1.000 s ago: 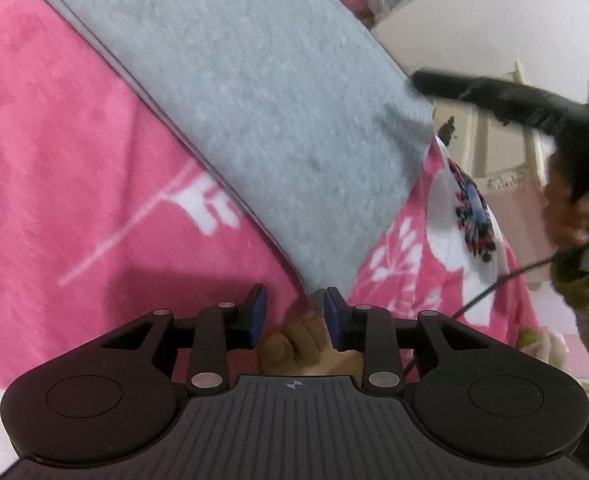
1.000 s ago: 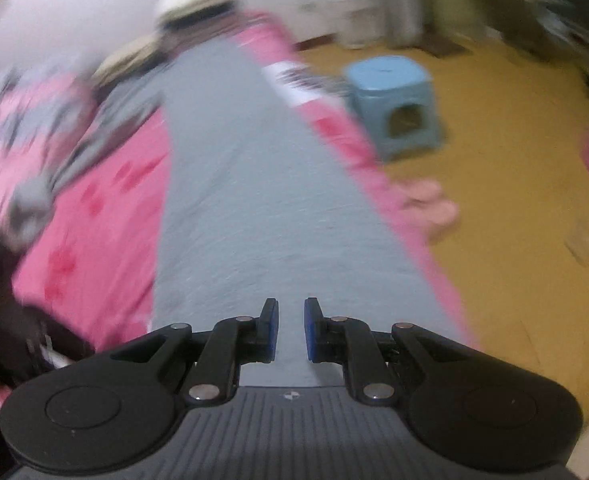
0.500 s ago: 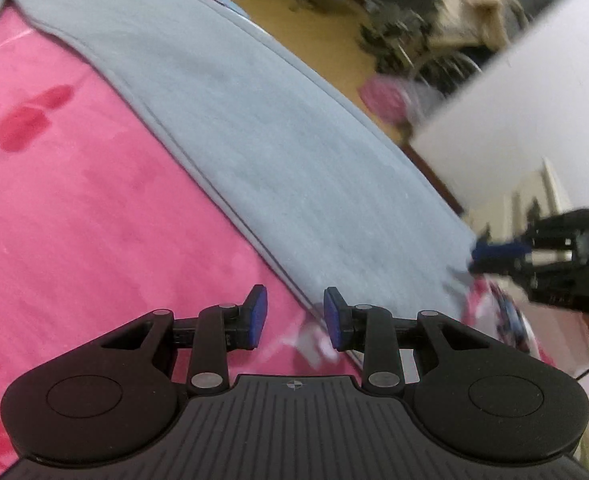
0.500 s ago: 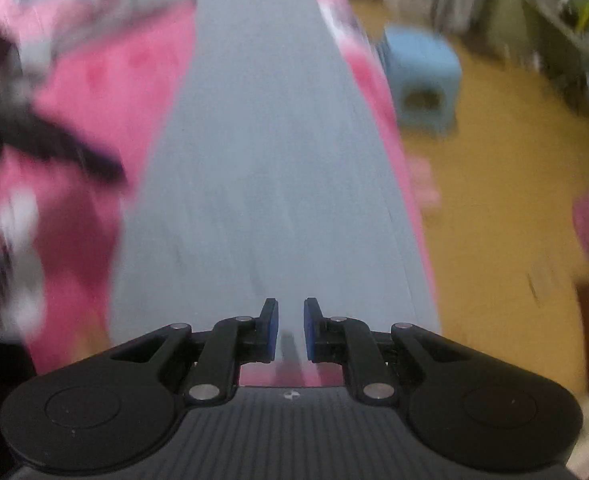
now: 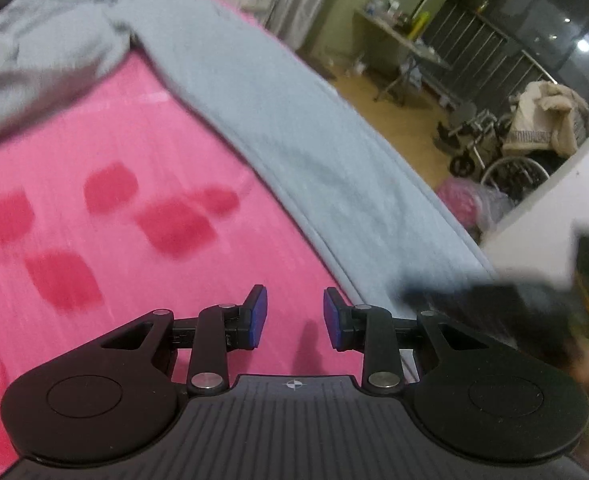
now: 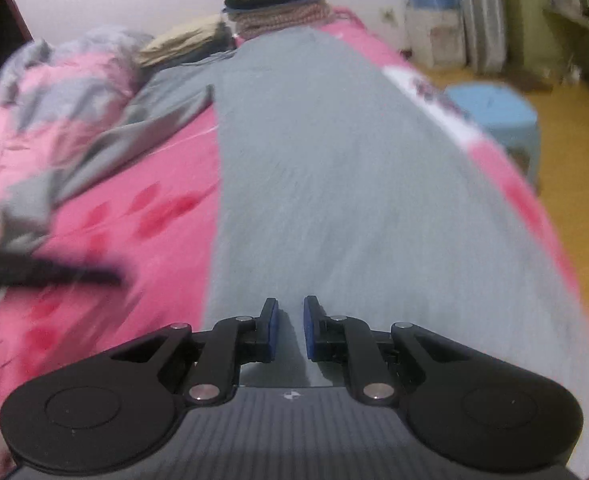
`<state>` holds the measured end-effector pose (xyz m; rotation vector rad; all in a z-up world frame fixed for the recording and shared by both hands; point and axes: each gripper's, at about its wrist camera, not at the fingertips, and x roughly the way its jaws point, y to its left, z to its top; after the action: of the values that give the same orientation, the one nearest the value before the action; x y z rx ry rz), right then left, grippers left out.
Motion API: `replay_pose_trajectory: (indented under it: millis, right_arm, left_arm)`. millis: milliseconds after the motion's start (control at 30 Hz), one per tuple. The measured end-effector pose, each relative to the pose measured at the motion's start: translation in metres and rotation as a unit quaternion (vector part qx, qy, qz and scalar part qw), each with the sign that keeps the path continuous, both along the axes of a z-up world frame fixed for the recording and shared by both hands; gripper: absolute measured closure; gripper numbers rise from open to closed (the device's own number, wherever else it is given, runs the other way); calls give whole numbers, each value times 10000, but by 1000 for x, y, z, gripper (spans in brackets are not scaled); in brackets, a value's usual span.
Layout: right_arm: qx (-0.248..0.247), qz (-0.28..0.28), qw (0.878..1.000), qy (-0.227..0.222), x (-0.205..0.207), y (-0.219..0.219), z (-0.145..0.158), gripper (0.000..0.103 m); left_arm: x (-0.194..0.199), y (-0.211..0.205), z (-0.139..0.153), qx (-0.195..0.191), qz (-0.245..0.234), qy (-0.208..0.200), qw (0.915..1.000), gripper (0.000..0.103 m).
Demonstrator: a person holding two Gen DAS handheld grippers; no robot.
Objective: Fold clothes
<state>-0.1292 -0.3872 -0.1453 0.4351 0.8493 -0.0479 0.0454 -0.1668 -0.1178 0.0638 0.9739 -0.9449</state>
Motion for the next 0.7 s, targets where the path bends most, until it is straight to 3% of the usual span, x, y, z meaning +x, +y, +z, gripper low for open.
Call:
replay_pose_trajectory:
  millis: [100, 200, 300, 367, 500, 567, 700]
  right_arm:
    - [362, 269, 9984, 326, -30, 26, -1, 89]
    - [417, 295, 9982, 302, -19, 19, 20, 89]
    - [416, -345, 9977, -414, 27, -18, 39, 89]
    - [502, -737, 9932, -752, 65, -42, 35, 89]
    - [584, -1013, 9924, -388, 126, -55, -4, 89]
    - [693, -735, 9937, -490, 114, -34, -8, 88]
    - [1389, -248, 9897, -253, 63, 4, -12, 88]
  left_arm:
    - [13, -6, 3, -78, -83, -334, 9994, 73]
    - [20, -13, 6, -97, -147, -651, 9977, 73]
    - [23, -14, 5, -43, -75, -734, 9973, 73]
    - [25, -10, 4, -41, -28, -677, 9977, 73]
    - [30, -1, 2, -45, 56, -543, 9985, 73]
    - [32, 4, 0, -47, 98, -476, 9988, 73]
    - [33, 4, 0, -82, -101, -574, 9983, 73]
